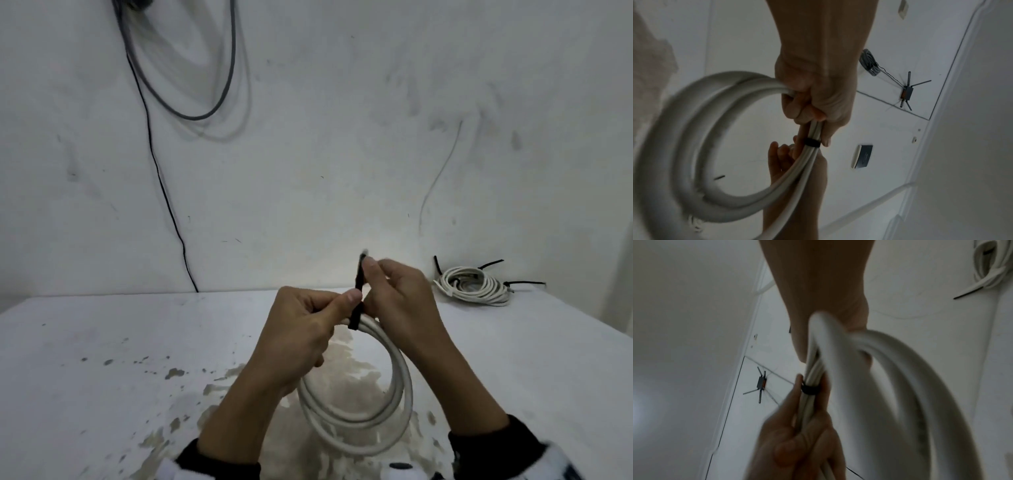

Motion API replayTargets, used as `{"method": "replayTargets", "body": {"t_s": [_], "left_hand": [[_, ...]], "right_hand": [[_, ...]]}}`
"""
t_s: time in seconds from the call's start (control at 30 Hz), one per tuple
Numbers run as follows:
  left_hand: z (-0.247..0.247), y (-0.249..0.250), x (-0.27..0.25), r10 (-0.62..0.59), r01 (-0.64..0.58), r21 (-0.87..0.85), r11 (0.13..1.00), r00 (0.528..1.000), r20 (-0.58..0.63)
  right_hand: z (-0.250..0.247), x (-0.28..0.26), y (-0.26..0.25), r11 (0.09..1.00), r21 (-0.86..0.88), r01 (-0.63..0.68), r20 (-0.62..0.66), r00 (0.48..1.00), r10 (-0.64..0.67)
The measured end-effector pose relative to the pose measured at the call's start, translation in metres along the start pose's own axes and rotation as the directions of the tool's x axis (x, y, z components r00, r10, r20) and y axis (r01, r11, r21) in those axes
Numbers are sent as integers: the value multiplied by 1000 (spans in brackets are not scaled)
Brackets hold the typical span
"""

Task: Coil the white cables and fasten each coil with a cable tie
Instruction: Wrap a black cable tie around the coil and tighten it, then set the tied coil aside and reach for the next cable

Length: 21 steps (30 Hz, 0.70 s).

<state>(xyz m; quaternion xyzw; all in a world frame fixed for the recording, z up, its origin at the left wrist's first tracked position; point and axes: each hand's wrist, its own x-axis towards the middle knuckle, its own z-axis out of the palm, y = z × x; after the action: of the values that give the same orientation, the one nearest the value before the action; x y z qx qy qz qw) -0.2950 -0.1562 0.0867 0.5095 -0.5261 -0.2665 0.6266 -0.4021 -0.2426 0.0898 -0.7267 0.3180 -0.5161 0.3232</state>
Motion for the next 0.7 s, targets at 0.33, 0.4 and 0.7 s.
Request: {"method": "replayTargets", "body": {"t_s": [0.33, 0.4, 0.7], "left_hand": [[-32, -4, 17, -323, 125, -574, 809, 911, -256], [-39, -1, 15, -357, 179, -663, 727, 923, -142], [-47, 13, 21, -278, 143, -518, 843, 941, -192]], "right_hand": [[-19, -13, -12, 930, 264, -255, 555, 829, 69], [-16, -17, -15, 884, 341, -321, 572, 817, 76], [0, -27, -19, 876, 291, -384, 381, 887, 262]]}}
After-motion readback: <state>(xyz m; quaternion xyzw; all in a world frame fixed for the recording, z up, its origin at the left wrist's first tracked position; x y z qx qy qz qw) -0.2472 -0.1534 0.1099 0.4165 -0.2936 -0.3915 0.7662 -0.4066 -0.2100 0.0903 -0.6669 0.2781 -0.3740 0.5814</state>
